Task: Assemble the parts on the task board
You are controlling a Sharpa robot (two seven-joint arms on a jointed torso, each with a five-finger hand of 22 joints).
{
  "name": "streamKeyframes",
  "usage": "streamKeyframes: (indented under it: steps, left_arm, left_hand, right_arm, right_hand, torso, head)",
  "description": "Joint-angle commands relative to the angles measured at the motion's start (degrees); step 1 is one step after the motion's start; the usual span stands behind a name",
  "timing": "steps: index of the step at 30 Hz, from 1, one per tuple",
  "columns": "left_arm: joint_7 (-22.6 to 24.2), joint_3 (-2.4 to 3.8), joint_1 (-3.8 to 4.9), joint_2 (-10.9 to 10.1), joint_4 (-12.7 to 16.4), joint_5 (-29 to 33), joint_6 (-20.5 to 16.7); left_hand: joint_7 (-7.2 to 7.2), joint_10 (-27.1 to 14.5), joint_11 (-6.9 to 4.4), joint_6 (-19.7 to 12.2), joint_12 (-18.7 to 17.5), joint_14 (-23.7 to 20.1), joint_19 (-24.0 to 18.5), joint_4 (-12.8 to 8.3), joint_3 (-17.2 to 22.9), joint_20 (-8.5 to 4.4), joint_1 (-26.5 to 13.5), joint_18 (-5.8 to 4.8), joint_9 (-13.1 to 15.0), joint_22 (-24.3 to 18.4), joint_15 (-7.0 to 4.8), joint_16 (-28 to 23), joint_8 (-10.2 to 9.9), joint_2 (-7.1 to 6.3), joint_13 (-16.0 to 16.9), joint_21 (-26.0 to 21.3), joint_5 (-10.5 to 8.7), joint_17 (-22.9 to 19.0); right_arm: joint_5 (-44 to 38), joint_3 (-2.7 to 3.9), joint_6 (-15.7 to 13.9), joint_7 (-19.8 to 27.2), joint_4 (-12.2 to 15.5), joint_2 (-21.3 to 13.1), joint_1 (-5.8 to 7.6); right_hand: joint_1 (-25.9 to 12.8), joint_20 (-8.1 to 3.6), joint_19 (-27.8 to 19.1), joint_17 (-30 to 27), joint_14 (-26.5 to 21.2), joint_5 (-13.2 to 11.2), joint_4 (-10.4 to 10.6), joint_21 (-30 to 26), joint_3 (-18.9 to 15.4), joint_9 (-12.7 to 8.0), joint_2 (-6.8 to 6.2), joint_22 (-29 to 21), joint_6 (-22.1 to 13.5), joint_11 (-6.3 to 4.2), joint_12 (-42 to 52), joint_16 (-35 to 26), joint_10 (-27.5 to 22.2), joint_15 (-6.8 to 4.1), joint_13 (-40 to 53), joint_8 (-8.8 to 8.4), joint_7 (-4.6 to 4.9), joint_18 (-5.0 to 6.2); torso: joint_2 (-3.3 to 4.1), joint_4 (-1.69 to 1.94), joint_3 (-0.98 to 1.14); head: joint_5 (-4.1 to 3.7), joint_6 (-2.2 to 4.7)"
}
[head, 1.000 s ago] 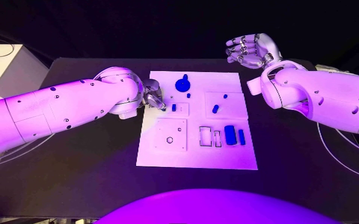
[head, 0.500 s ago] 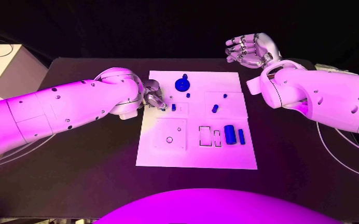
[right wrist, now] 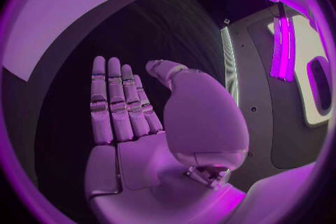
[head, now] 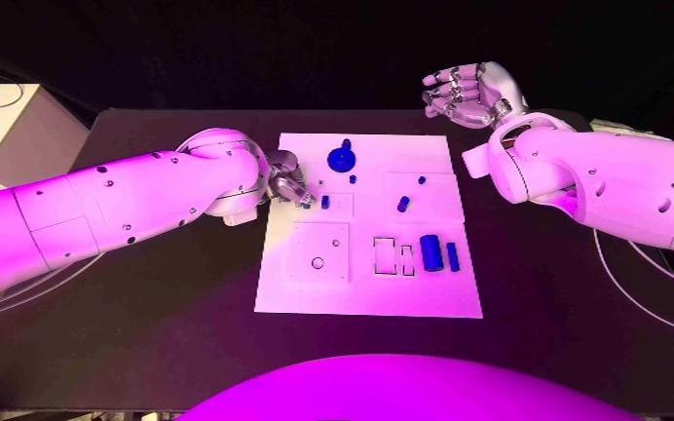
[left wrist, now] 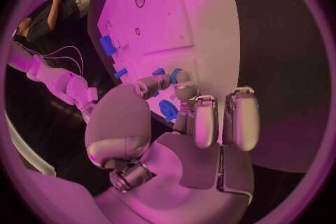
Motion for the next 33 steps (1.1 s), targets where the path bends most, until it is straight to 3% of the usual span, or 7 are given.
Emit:
streamKeyframes:
  steps: [1,4,8,24,33]
  left_arm:
    - [0.1,-0.16,-0.30,0.2,0.1,0.9,0.4]
    - [0.0,-0.17,-0.30,0.2,-0.1,0.8,0.3]
    - [-0.1,-0.17,-0.31,0.1,-0.2,0.6,0.2]
    - [0.1,-0.10,-0.31,-0.7,0.1,0.0,-0.8]
    - [1.2,0.55,-0.30,-2.2,2.0,1.0,-3.7]
  left_hand:
    - [0.23,-0.2,-0.08,0.2,0.2,5.4,0.2,1.0,-2.4,-0.32,-0.9,-0.41,-0.1,4.2,-0.28,0.2,-0.3,-0.13,-0.1,0.2,-0.26,13.3]
    - [0.28,-0.3,-0.03,0.4,0.3,5.4,0.2,2.6,-6.4,-0.31,-1.2,-0.40,-0.1,4.2,-0.25,0.2,-0.5,-0.15,0.0,0.1,-0.28,13.3]
    - [0.32,-0.4,0.00,0.4,0.3,5.4,0.2,3.3,-7.7,-0.32,-1.1,-0.41,-0.2,4.3,-0.24,0.2,-0.6,-0.07,0.0,0.1,-0.22,13.3]
    - [0.35,-0.5,0.03,0.4,0.3,5.4,0.2,4.4,-9.8,-0.29,-1.0,-0.40,-0.2,4.2,-0.21,0.1,-0.8,-0.24,-0.2,0.1,-0.13,13.2]
    - [0.46,-0.6,0.13,0.5,0.3,5.4,0.1,8.2,-15.3,-0.23,-1.2,-0.36,-0.2,4.1,-0.14,0.0,-1.0,-0.56,-0.2,-0.1,-0.12,13.0]
  right_arm:
    - [-0.1,0.01,0.7,0.4,0.1,0.0,-0.03]
    - [-0.1,0.01,0.7,0.4,0.1,-0.1,-0.03]
    - [-0.1,0.01,0.6,0.3,0.1,-0.1,-0.03]
    - [-0.1,0.01,0.6,0.3,0.2,-0.1,-0.10]
    - [-0.1,0.00,0.5,0.3,0.2,-0.2,-0.20]
  right_hand:
    - [-0.6,0.23,-0.2,-0.1,-0.3,-0.2,0.2,-0.2,-0.3,-0.1,0.03,-0.1,-0.1,0.20,-0.4,-0.2,-0.1,0.20,-0.1,-0.16,0.40,0.66]
    - [-0.7,0.29,-0.3,-0.2,-0.4,-0.2,0.2,-0.2,-0.4,-0.1,0.05,-0.3,-0.2,0.25,-0.4,-0.3,-0.1,0.25,-0.1,-0.25,0.44,0.66]
    - [-0.8,0.34,-0.4,-0.3,-0.5,-0.2,0.2,-0.2,-0.4,-0.1,0.06,-0.4,-0.2,0.29,-0.5,-0.4,-0.2,0.31,-0.1,-0.31,0.47,0.66]
    - [-0.8,0.40,-0.5,-0.4,-0.6,-0.1,0.2,-0.3,-0.5,-0.2,0.05,-0.6,-0.3,0.32,-0.5,-0.6,-0.3,0.36,-0.1,-0.39,0.50,0.66]
    - [-0.8,0.41,-0.6,-0.5,-0.6,-0.1,0.2,-0.3,-0.5,-0.2,0.05,-0.6,-0.3,0.33,-0.5,-0.6,-0.3,0.37,-0.1,-0.42,0.51,0.66]
  torso:
    - [-0.04,0.02,-0.01]
    - [-0.03,0.03,-0.03]
    - [-0.06,0.04,-0.03]
    - [-0.04,0.01,-0.15]
    - [-0.02,0.07,-0.08]
  head:
    - [-0.04,0.01]
    - [-0.07,0.01]
    - [-0.17,0.01]
    - [-0.33,0.01]
    - [-0.29,0.01]
